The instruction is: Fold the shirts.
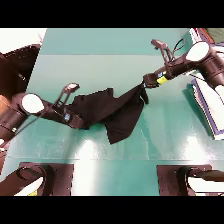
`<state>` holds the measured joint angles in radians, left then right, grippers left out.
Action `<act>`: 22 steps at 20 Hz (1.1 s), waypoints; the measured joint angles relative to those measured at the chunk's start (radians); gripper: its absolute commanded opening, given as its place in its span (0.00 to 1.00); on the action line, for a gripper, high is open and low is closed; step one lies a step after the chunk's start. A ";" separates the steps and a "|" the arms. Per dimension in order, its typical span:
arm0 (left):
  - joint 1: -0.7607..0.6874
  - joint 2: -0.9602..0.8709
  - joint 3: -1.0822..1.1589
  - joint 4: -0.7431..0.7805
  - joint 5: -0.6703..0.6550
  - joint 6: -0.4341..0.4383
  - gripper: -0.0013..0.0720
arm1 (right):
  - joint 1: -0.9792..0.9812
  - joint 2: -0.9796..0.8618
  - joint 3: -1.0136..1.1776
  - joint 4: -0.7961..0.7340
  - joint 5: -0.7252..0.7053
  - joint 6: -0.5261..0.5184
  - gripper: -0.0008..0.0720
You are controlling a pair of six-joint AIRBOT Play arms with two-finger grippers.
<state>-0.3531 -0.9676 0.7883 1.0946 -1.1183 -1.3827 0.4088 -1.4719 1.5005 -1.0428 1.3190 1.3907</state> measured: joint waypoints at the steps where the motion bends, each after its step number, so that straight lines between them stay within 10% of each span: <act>1: -0.011 0.000 -0.016 -0.009 0.032 -0.005 0.78 | 0.002 -0.003 -0.015 0.000 -0.003 0.000 0.03; 7: 0.021 -0.001 0.152 0.077 0.044 -0.027 0.77 | 0.004 -0.009 -0.043 0.001 -0.016 0.001 0.03; 13: 0.345 -0.055 0.222 0.172 0.053 -0.045 0.77 | 0.004 -0.010 -0.048 0.001 -0.024 0.001 0.03; 22: 0.530 -0.346 0.156 0.037 0.043 0.030 0.77 | 0.005 -0.010 -0.048 0.001 -0.042 0.000 0.03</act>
<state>0.1768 -1.3140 0.9440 1.1316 -1.0748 -1.3529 0.4133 -1.4815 1.4525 -1.0416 1.2774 1.3911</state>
